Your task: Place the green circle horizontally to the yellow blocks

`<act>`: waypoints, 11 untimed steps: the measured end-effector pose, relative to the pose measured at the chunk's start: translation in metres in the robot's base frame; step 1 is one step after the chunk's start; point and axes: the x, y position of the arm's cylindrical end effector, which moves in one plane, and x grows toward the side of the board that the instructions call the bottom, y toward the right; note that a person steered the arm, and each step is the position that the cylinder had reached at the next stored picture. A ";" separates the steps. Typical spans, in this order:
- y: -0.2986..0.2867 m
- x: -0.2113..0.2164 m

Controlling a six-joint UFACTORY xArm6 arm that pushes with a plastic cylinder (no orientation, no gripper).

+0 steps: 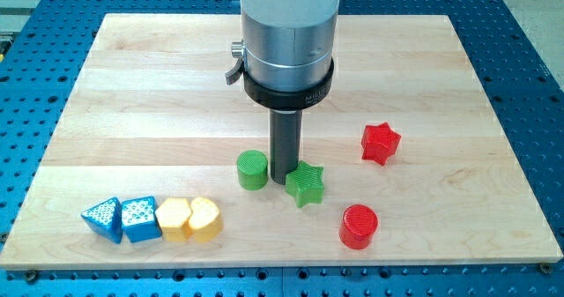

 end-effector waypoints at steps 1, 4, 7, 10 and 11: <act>0.002 -0.041; -0.039 -0.005; -0.039 0.008; -0.047 0.032; -0.045 0.020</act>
